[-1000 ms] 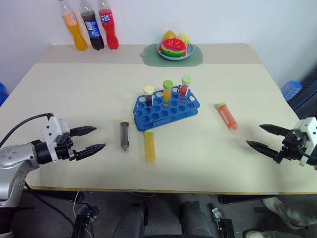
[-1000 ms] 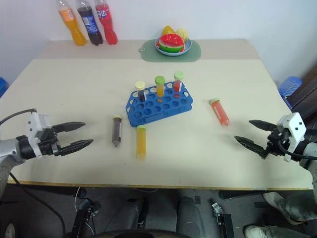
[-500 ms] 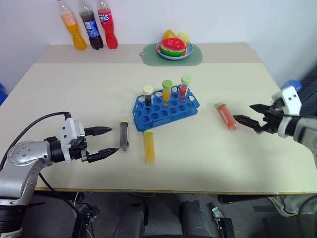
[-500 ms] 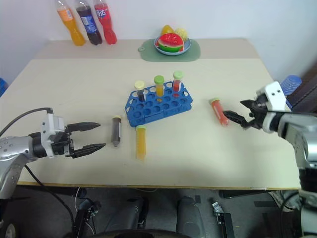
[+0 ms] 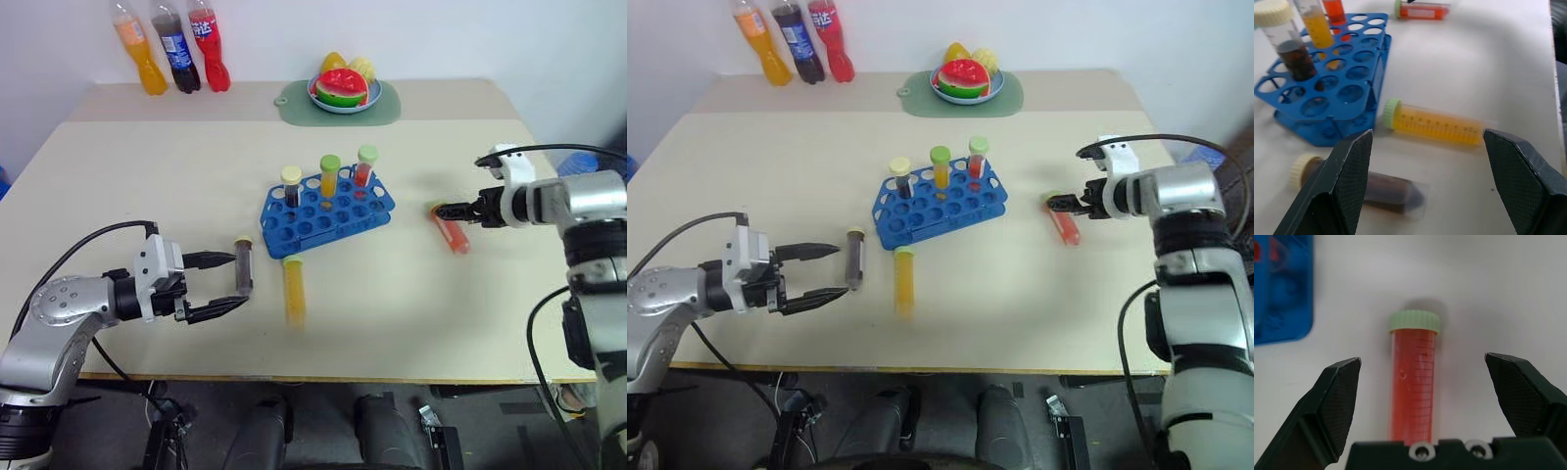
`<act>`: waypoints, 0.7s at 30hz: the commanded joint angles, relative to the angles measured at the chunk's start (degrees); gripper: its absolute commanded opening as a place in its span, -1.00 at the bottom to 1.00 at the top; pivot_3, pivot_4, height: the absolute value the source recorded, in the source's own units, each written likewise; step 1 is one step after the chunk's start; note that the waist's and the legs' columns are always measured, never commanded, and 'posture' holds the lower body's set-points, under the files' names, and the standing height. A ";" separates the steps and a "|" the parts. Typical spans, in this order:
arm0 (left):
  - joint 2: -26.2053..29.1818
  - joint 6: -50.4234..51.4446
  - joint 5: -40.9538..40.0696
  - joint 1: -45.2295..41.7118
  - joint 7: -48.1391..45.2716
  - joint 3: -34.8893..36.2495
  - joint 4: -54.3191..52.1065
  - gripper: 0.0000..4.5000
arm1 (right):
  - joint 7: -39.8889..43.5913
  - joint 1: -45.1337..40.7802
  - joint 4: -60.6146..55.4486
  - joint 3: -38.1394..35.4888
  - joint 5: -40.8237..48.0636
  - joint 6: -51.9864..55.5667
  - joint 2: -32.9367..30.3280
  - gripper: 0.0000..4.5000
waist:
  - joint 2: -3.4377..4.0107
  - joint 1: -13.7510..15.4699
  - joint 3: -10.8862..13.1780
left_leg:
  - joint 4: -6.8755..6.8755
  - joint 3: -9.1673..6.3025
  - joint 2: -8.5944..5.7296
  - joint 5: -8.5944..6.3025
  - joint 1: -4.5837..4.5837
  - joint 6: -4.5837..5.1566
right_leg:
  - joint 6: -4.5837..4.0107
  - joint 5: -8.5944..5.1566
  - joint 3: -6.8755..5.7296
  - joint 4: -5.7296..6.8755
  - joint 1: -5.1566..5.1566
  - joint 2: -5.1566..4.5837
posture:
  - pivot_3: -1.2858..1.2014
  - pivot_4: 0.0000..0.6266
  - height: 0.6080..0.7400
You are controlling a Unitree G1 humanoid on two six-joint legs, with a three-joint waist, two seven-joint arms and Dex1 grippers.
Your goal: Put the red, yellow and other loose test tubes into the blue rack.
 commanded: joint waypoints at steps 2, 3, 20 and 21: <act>0.23 0.77 -1.11 1.61 1.10 1.70 -3.56 0.67 | 3.71 -2.52 6.80 5.13 -6.82 -6.38 2.23 0.89 | 0.00 -0.10 -0.01 | 0.01 0.00 -0.01 0.00 0.00 0.00 | 0.00 0.00 0.00 0.00 0.00 0.00 | 0.03 -0.52 1.00; 0.21 1.16 -1.52 1.99 1.34 1.97 -4.07 0.68 | 4.74 -2.73 8.35 6.43 -8.45 -8.29 2.77 0.76 | -0.02 -0.11 -0.02 | 0.03 0.00 -0.01 0.00 0.00 0.00 | 0.01 0.00 0.00 0.01 0.02 0.00 | 0.03 -0.52 1.00; -3.70 1.36 -2.58 5.49 6.13 3.11 -5.67 0.68 | 24.50 19.49 -19.83 -11.18 3.98 -39.24 -3.04 -0.61 | 0.04 -0.85 0.01 | 0.04 -0.10 -0.02 0.01 0.02 -0.02 | 0.01 0.01 -0.07 0.03 0.10 0.02 | 0.03 -0.52 1.00; -4.01 1.16 -2.35 5.00 6.31 2.82 -5.01 0.68 | 24.77 23.02 -26.05 -13.73 7.81 -38.86 -1.68 -0.61 | 0.07 -0.97 0.02 | 0.06 -0.10 -0.01 0.01 0.02 -0.02 | 0.01 0.01 -0.05 0.06 0.10 0.01 | 0.03 -0.52 1.00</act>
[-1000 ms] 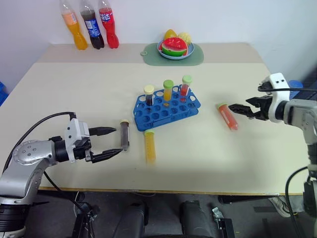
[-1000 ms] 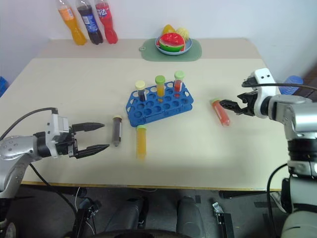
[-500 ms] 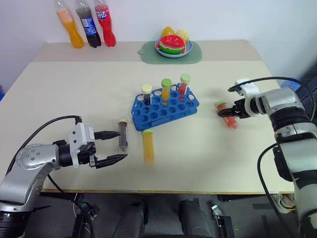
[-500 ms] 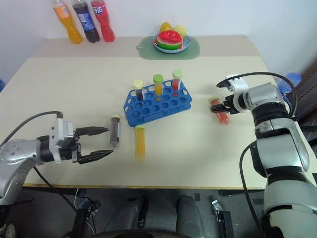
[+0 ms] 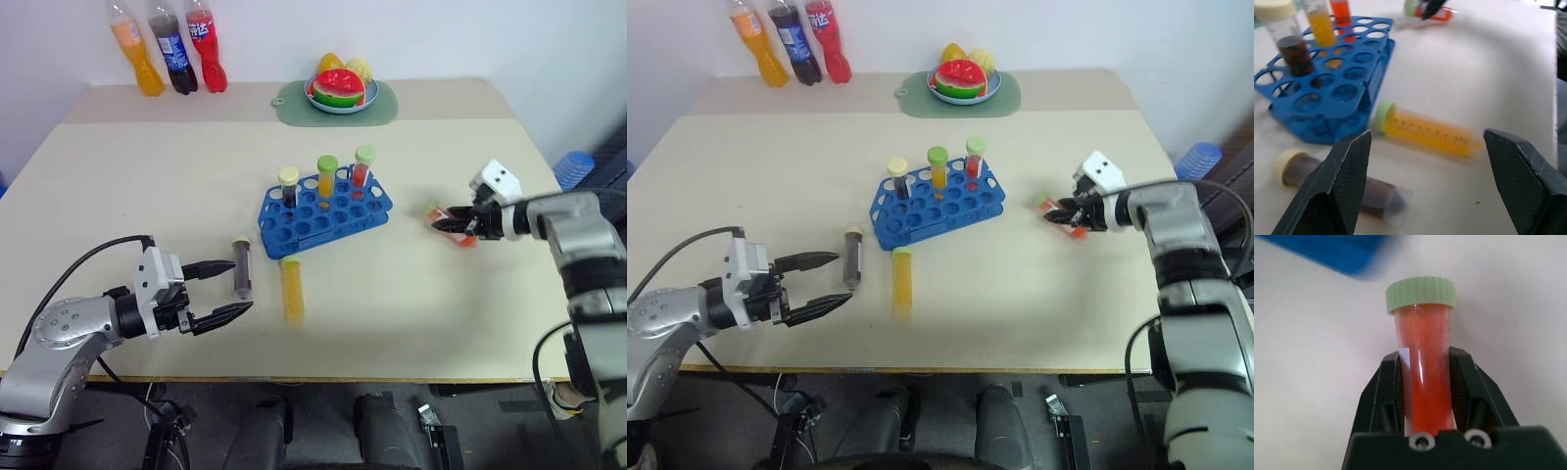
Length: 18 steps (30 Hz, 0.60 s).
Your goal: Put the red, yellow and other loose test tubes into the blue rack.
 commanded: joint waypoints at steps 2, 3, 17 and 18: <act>-1.07 -0.96 -0.15 -1.58 0.63 0.33 0.47 0.68 | 1.59 9.23 -23.23 -10.00 14.03 0.48 3.44 -0.61 | 0.04 -0.53 0.02 | 0.04 0.01 0.02 0.00 0.04 0.00 | 0.00 0.00 0.03 0.09 -0.02 0.00 | 0.03 -0.52 1.00; -1.20 -0.95 -0.22 -1.94 0.49 0.29 0.78 0.68 | 0.12 10.33 -25.56 -10.49 14.27 -0.51 4.62 -0.61 | 0.05 -0.61 0.02 | 0.04 0.03 0.03 0.01 0.06 -0.01 | 0.00 0.00 0.06 0.16 -0.03 0.02 | 0.03 -0.52 1.00; -2.92 -1.33 -0.54 -5.22 -0.26 0.69 3.84 0.68 | -26.83 4.58 -9.38 -9.77 4.77 -31.33 30.56 -0.61 | 0.00 -0.33 -0.01 | 0.02 -0.01 -0.02 0.23 0.21 -0.41 | -0.02 0.00 0.12 0.43 -0.06 0.00 | 0.03 -0.52 1.00; -2.81 -1.27 -0.59 -5.09 -0.22 0.94 3.68 0.68 | -27.38 3.97 -7.27 -9.92 4.71 -32.84 31.09 -0.61 | 0.01 -0.38 -0.01 | 0.03 -0.01 -0.02 0.23 0.21 -0.41 | -0.02 0.00 0.12 0.47 -0.07 0.01 | 0.03 -0.52 1.00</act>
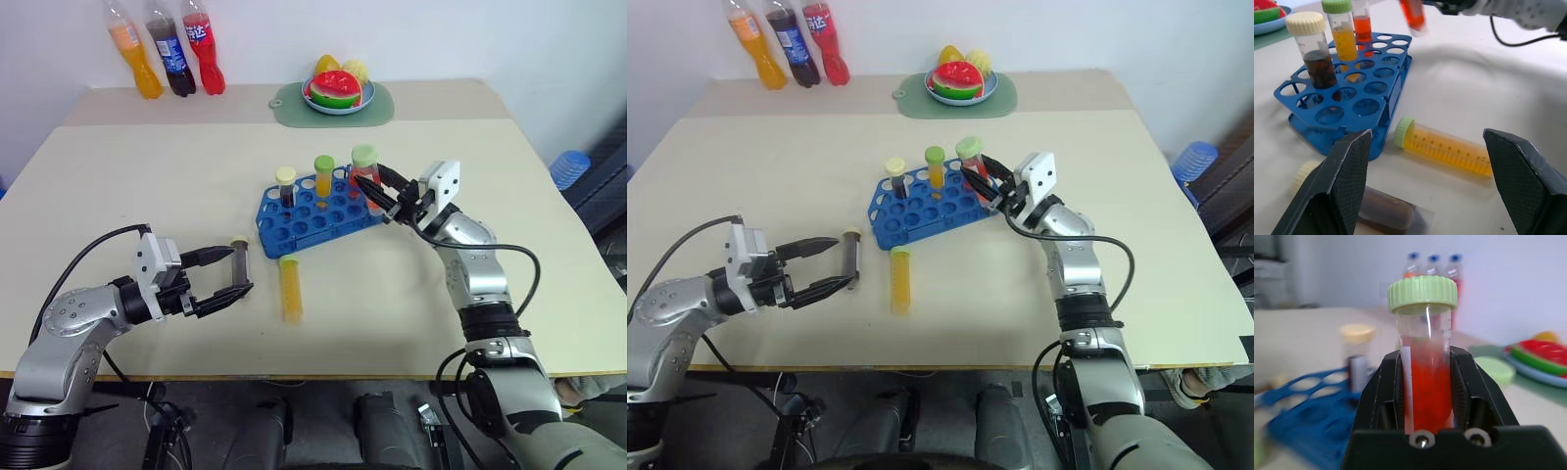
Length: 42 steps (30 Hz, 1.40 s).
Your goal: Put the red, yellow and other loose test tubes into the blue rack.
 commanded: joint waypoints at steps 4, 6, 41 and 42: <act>0.69 -0.32 -1.28 0.27 0.35 2.36 -2.12 0.68 | -3.76 -3.65 9.90 -1.67 -0.61 -9.97 2.51 -0.61 | 0.00 -0.08 0.00 | 0.00 0.00 0.00 -0.01 0.01 0.01 | -0.01 -0.01 0.00 0.16 -0.06 0.00 | 0.03 -0.52 1.00; 0.62 -0.18 -1.49 0.56 0.56 2.75 -2.36 0.68 | -4.29 -4.06 12.24 -1.43 -1.12 -11.73 2.93 -0.61 | 0.00 -0.11 0.00 | 0.00 0.00 0.00 -0.02 0.01 0.03 | -0.01 -0.01 0.00 0.18 -0.07 0.01 | 0.03 -0.52 1.00; -0.84 0.76 -2.10 0.56 3.27 1.74 -2.69 0.68 | -0.53 9.76 -6.39 2.75 -2.33 -5.53 -3.84 1.00 | 0.02 -0.88 0.00 | -0.13 -0.01 0.03 -0.05 0.41 0.09 | -0.12 -0.07 0.01 0.33 0.17 0.07 | 0.03 -0.52 1.00; -1.01 0.64 -1.98 0.56 3.24 1.58 -2.54 0.68 | -0.55 12.10 -11.32 2.91 -2.26 -1.09 -5.84 1.00 | 0.02 -0.61 0.00 | -0.13 -0.01 0.04 -0.05 0.41 0.10 | -0.12 -0.07 0.02 0.33 0.17 0.06 | 0.03 -0.52 1.00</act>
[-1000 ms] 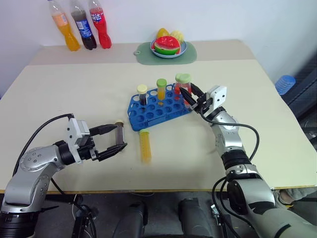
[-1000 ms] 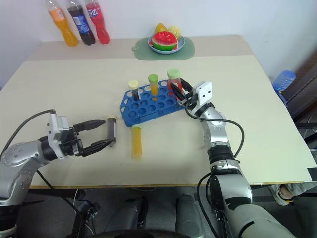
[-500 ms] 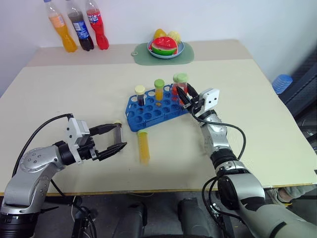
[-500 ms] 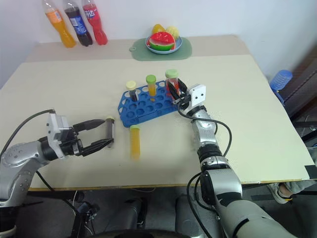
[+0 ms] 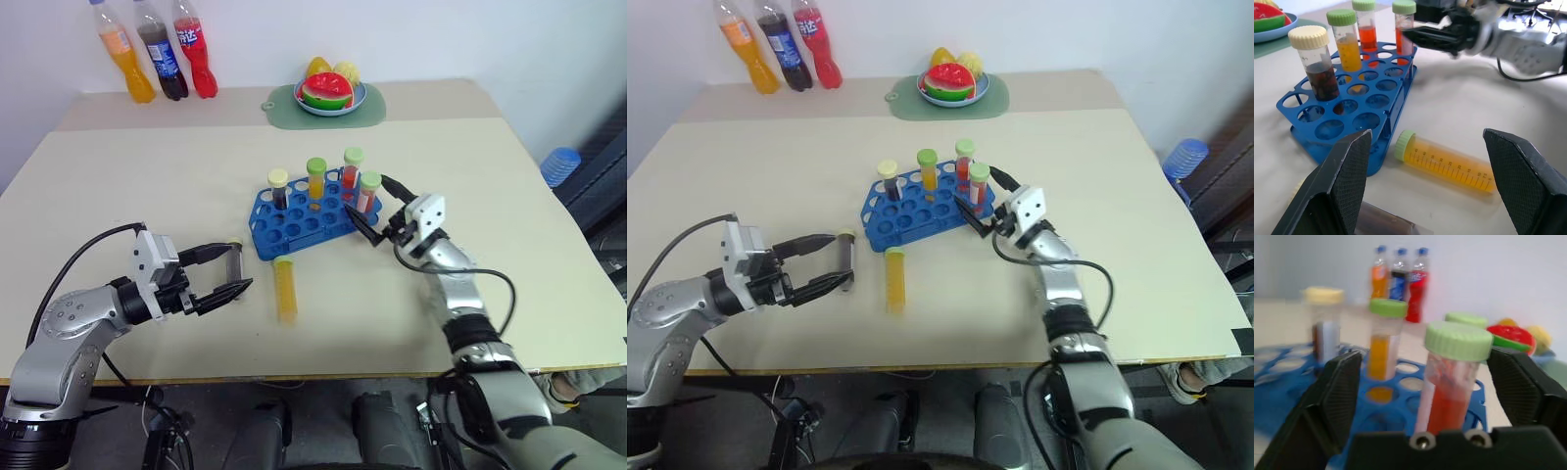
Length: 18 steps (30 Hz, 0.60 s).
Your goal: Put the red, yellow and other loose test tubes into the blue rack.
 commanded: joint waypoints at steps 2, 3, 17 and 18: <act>-0.91 -1.13 -0.51 0.13 -0.01 0.59 0.11 0.68 | 3.88 11.17 -26.40 0.95 3.18 21.74 -10.46 1.00 | 0.01 0.84 0.00 | 0.02 0.01 0.00 -0.01 -0.01 0.01 | 0.00 -0.01 0.00 -0.02 0.01 0.00 | 0.03 -0.52 1.00; -1.07 -1.36 -0.29 0.22 -0.18 0.44 0.39 0.68 | 4.50 13.61 -30.53 0.96 3.14 25.33 -13.01 1.00 | 0.00 0.98 0.00 | 0.02 0.04 0.00 -0.01 -0.01 0.02 | -0.01 -0.01 0.02 -0.02 0.01 -0.01 | 0.03 -0.52 1.00; -2.01 -3.16 0.76 0.63 -4.01 -1.95 6.10 0.68 | -6.07 6.91 -57.14 -1.17 29.13 90.24 -19.13 1.00 | -0.15 2.64 -0.07 | 0.08 0.11 0.38 -0.09 0.00 0.14 | -0.18 -0.11 -0.11 -0.18 0.15 0.02 | 0.03 -0.52 1.00; -3.64 0.09 -1.54 0.47 -0.98 -2.18 3.46 0.68 | -5.60 7.81 -57.30 -0.98 27.87 87.97 -19.92 1.00 | -0.17 3.01 -0.07 | 0.12 0.10 0.34 -0.11 -0.07 0.19 | -0.17 -0.11 -0.12 -0.21 0.14 -0.02 | 0.03 -0.52 1.00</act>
